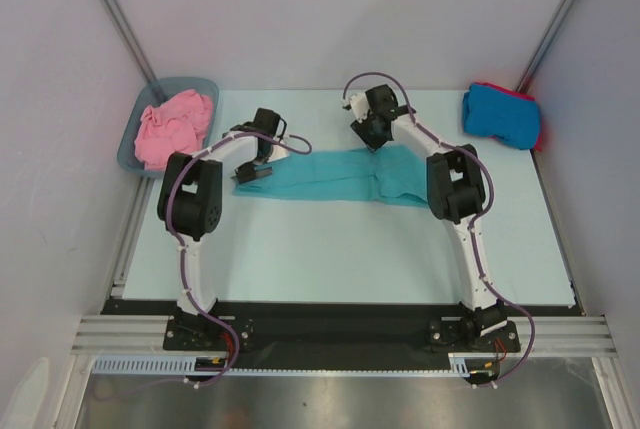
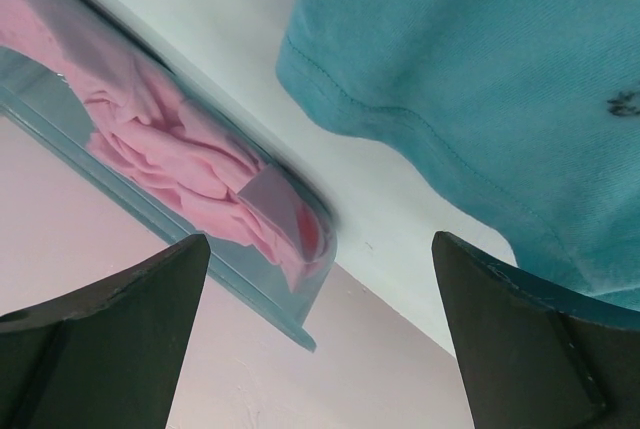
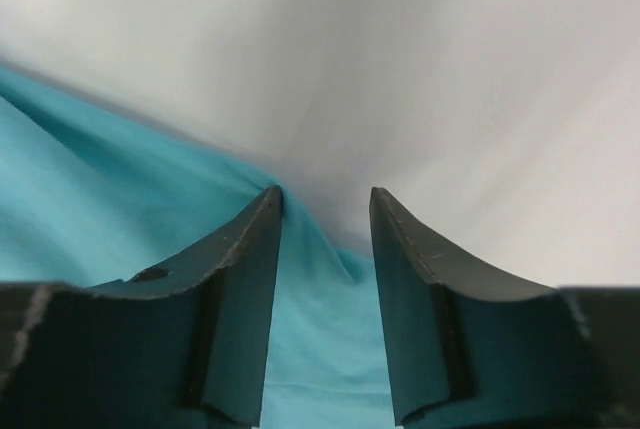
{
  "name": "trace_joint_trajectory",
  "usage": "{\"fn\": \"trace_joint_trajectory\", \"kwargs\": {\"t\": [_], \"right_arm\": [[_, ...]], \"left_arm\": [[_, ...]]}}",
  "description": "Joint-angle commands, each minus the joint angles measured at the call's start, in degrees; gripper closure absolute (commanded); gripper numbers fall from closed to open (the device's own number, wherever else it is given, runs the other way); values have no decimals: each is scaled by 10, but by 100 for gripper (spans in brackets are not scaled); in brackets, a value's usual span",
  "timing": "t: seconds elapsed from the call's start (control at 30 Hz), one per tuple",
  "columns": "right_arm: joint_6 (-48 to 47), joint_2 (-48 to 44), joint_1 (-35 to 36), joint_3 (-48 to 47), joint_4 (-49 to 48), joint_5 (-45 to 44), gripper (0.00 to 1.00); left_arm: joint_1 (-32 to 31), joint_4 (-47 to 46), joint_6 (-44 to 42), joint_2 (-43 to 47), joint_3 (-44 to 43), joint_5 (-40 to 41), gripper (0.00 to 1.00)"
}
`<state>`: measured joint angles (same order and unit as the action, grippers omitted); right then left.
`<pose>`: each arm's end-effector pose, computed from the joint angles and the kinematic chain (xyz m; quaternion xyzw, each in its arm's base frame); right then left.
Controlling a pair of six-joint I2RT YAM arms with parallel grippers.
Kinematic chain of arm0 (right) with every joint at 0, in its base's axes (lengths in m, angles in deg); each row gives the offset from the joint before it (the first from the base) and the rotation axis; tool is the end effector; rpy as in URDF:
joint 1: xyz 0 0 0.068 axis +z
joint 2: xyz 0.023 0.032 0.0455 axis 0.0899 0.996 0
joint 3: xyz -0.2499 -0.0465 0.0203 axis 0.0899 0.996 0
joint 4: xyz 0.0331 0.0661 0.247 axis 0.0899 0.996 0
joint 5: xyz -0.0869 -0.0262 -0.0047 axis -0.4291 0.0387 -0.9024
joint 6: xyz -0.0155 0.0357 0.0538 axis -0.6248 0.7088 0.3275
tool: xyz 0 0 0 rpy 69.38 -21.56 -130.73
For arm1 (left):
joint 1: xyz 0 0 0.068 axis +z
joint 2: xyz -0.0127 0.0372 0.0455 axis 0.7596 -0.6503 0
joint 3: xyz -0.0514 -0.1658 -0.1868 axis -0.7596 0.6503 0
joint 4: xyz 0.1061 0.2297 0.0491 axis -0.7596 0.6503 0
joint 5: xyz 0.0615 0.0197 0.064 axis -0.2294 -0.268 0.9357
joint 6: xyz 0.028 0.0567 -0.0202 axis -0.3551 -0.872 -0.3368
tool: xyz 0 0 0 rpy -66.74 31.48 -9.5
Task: Fold and stack the t-shirts
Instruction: Fold the tshirt
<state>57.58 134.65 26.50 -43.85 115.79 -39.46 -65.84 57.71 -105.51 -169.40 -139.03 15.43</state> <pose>0.4940 0.1941 0.1430 -0.3883 0.8624 -0.0066 0.3247 0.4134 -0.0922 0.1365 0.5084 0.7936 0.3233 0.0843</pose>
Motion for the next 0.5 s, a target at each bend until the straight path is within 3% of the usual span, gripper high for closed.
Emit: {"fn": "trace_joint_trajectory", "kwargs": {"t": [0.0, 0.17, 0.33, 0.43, 0.47], "right_arm": [[-6, -56, -15, 14, 32, -17, 53], [-8, -136, -28, 67, 29, -11, 50], [7, -171, -68, 99, 44, -11, 52], [12, -193, -91, 134, 42, -11, 64], [14, -197, -96, 145, 42, -11, 78]], "left_arm": [[-5, 0, -2, 50, 4, 16, 0], [-5, -7, 3, 61, -4, 8, 0], [-5, -12, -1, 71, -14, -5, 0], [-5, -18, -8, 75, -14, -15, 0], [-5, -23, -12, 76, -13, -21, 0]]}}
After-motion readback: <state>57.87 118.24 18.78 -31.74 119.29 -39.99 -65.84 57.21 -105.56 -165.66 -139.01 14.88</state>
